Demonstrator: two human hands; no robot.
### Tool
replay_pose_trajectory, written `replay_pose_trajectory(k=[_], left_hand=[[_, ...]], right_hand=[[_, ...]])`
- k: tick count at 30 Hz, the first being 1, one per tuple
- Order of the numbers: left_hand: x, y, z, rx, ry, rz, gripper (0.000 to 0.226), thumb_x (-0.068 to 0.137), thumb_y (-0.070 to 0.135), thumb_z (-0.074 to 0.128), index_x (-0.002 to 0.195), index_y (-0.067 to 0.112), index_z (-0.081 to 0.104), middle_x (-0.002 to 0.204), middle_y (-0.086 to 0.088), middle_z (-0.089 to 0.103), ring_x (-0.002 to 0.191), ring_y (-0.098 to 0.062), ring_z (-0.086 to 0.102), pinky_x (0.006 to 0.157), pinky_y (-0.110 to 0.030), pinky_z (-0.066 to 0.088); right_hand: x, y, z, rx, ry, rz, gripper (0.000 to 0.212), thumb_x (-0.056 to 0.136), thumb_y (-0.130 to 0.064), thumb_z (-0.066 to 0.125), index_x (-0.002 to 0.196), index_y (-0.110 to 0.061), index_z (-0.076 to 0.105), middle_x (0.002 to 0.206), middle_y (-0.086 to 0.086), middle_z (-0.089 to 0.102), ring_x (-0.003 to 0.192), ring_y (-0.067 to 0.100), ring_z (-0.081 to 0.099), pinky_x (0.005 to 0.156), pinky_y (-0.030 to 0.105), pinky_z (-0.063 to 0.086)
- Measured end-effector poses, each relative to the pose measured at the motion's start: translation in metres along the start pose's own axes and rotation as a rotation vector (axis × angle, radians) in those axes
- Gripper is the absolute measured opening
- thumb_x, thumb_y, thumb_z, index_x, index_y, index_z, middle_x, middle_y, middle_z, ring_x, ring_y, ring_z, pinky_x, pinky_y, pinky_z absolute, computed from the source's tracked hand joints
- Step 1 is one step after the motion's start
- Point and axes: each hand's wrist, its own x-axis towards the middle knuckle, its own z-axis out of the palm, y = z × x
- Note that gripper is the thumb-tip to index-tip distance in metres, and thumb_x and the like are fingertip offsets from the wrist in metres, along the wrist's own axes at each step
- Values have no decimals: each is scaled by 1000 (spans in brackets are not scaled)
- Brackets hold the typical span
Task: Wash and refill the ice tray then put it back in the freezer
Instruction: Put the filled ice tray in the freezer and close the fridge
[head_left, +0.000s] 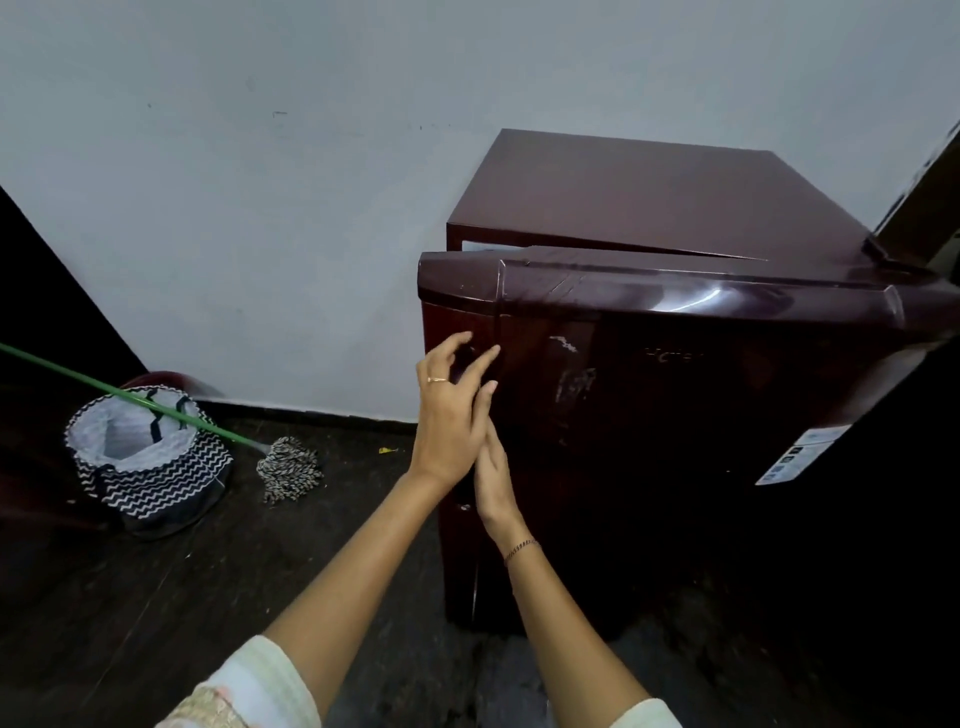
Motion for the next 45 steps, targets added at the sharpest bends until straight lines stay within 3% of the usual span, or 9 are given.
replay_pose_trajectory(k=[7, 10, 13, 15, 18, 22, 32, 37, 45], left_hand=[[-4, 3, 25, -324, 150, -420, 48, 90, 29, 58, 129, 6, 42, 124, -5, 34, 113, 2, 35, 95, -2, 27], [-6, -9, 32, -488, 115, -536, 65, 82, 55, 58, 124, 12, 35, 115, -6, 55, 108, -4, 54, 92, -15, 43], [-3, -29, 34, -572, -9, -573, 64, 71, 73, 54, 97, 16, 53, 68, 1, 69, 76, -17, 69, 83, -36, 53], [2, -38, 34, -705, -113, -581, 67, 64, 79, 57, 73, 13, 60, 53, 0, 66, 62, -19, 70, 73, -32, 57], [8, -46, 36, -807, -244, -565, 73, 58, 82, 59, 57, 10, 56, 43, 0, 58, 45, -15, 62, 55, -23, 53], [19, -58, 45, -845, -277, -589, 71, 59, 82, 60, 51, 11, 52, 41, 3, 51, 35, -11, 48, 46, -25, 45], [22, -72, 58, -911, -291, -641, 71, 56, 78, 66, 53, 9, 50, 39, 3, 49, 32, -5, 45, 38, -17, 39], [21, -72, 58, -960, -299, -629, 72, 59, 77, 65, 57, 7, 50, 41, 4, 49, 34, -7, 44, 37, -19, 38], [20, -72, 55, -957, -276, -601, 75, 60, 82, 59, 64, 7, 51, 42, 1, 52, 38, -11, 49, 44, -27, 43]], right_hand=[[21, 19, -7, -147, -34, 36, 18, 96, -17, 51, 107, -30, 52, 98, -12, 62, 89, -9, 61, 79, 14, 49], [31, 27, -8, -193, -25, 73, 24, 91, -15, 59, 114, -20, 56, 98, -11, 64, 90, -4, 62, 81, 17, 51], [39, 40, -5, -214, 18, 102, 26, 84, -7, 65, 106, -20, 60, 97, -1, 67, 90, 8, 63, 80, 25, 51], [44, 45, -2, -208, 43, 124, 25, 82, -5, 67, 95, -25, 60, 93, -2, 67, 87, 6, 63, 78, 23, 51], [54, 48, 2, -164, 99, 146, 38, 80, -1, 70, 105, -25, 55, 95, -9, 65, 93, 5, 64, 87, 23, 52], [73, 49, 7, -155, 147, 157, 33, 82, 4, 64, 79, -27, 55, 82, -7, 63, 75, 1, 61, 70, 14, 49], [92, 62, 11, -160, 213, 204, 19, 87, -1, 60, 74, -12, 54, 73, 0, 58, 67, 2, 53, 59, 11, 43], [91, 64, 13, -153, 243, 204, 26, 87, -2, 60, 69, -20, 54, 67, -5, 58, 62, -1, 55, 57, 13, 45], [81, 56, 18, -149, 319, 222, 15, 89, -12, 60, 77, -20, 56, 68, -7, 58, 63, 0, 55, 54, 11, 43]])
